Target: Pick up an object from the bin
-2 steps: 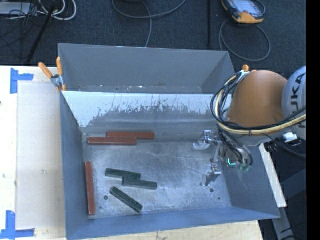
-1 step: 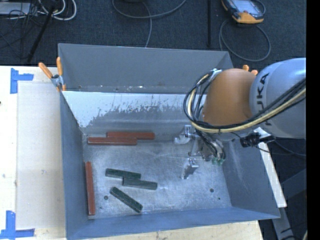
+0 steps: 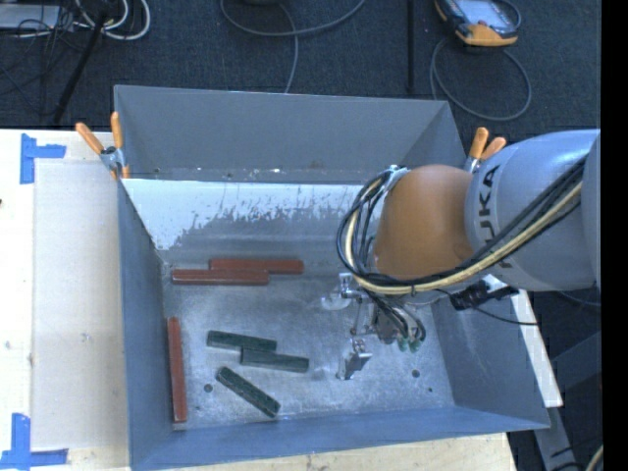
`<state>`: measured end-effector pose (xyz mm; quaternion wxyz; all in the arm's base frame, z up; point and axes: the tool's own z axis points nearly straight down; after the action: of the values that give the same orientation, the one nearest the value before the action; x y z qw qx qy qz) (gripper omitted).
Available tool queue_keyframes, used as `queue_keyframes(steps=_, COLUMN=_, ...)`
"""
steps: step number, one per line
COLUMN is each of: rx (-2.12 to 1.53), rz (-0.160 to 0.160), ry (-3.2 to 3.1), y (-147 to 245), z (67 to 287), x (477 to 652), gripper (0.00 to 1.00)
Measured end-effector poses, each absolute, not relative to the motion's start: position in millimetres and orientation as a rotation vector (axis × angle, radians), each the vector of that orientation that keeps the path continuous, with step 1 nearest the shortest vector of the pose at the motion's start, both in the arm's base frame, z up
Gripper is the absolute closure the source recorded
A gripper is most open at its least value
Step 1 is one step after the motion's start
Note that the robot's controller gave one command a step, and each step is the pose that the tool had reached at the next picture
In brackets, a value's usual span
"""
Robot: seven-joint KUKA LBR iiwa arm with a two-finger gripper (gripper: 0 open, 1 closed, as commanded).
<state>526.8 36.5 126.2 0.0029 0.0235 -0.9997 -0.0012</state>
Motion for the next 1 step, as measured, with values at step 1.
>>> queue_keyframes(steps=1, rx=0.197, rz=-0.002, ry=-3.151, y=71.4, z=76.5, x=552.3, gripper=1.00)
